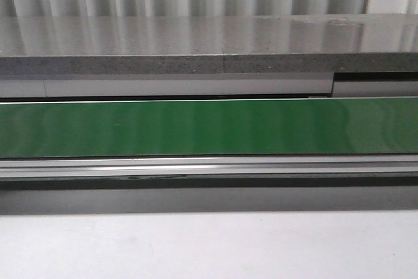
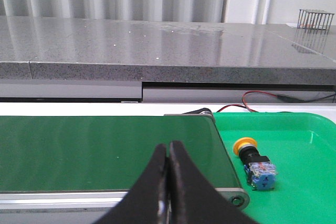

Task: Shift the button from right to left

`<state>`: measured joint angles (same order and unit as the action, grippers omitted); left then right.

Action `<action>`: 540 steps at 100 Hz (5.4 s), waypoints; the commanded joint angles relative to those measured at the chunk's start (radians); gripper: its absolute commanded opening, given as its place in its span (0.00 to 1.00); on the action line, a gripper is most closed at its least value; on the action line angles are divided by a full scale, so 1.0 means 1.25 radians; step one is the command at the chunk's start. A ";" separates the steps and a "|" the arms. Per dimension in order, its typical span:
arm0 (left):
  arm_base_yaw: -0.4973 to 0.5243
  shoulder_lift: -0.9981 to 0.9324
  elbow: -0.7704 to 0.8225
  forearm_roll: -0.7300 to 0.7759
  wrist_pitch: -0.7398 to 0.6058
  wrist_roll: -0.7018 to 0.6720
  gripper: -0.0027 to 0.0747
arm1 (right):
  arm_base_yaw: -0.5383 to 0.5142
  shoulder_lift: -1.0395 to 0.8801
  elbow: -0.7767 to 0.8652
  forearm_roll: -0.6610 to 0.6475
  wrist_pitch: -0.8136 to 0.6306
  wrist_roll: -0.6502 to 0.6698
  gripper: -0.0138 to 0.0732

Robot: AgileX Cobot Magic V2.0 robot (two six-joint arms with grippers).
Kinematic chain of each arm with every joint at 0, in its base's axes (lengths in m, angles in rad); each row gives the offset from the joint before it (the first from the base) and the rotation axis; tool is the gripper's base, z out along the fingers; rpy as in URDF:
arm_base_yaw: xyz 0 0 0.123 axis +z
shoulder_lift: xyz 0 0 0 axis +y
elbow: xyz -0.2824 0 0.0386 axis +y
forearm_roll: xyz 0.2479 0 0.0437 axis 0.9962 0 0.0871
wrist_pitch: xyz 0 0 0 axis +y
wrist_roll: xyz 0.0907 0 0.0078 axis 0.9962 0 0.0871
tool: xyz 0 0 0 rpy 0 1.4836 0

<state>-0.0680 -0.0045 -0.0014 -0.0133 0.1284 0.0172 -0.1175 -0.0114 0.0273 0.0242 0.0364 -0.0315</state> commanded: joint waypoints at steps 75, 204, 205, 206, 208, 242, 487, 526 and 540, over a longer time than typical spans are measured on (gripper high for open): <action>0.001 -0.028 0.020 -0.003 -0.069 -0.004 0.01 | -0.005 -0.012 -0.014 -0.008 -0.056 0.000 0.08; 0.001 -0.028 0.020 -0.003 -0.069 -0.004 0.01 | -0.004 0.551 -0.622 -0.047 0.498 0.068 0.12; 0.001 -0.028 0.020 -0.003 -0.069 -0.004 0.01 | -0.004 0.555 -0.628 -0.047 0.504 0.069 0.14; 0.001 -0.028 0.020 -0.003 -0.069 -0.004 0.01 | -0.004 0.564 -0.631 -0.047 0.508 0.069 0.15; 0.001 -0.028 0.020 -0.003 -0.069 -0.004 0.01 | -0.004 0.578 -0.641 -0.047 0.517 0.072 0.18; 0.001 -0.028 0.020 -0.003 -0.069 -0.004 0.01 | -0.049 0.823 -0.785 -0.080 0.594 0.159 0.91; 0.001 -0.028 0.020 -0.003 -0.069 -0.004 0.01 | -0.230 1.379 -1.248 0.048 0.744 0.108 0.23; 0.001 -0.028 0.020 -0.003 -0.069 -0.004 0.01 | -0.109 1.291 -1.051 0.057 0.696 0.129 0.23; 0.001 -0.028 0.020 -0.003 -0.069 -0.004 0.01 | -0.100 1.291 -0.990 0.059 0.664 0.129 0.23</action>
<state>-0.0680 -0.0045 -0.0014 -0.0133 0.1284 0.0172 -0.2459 1.6522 -1.2222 0.0898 0.9222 0.1286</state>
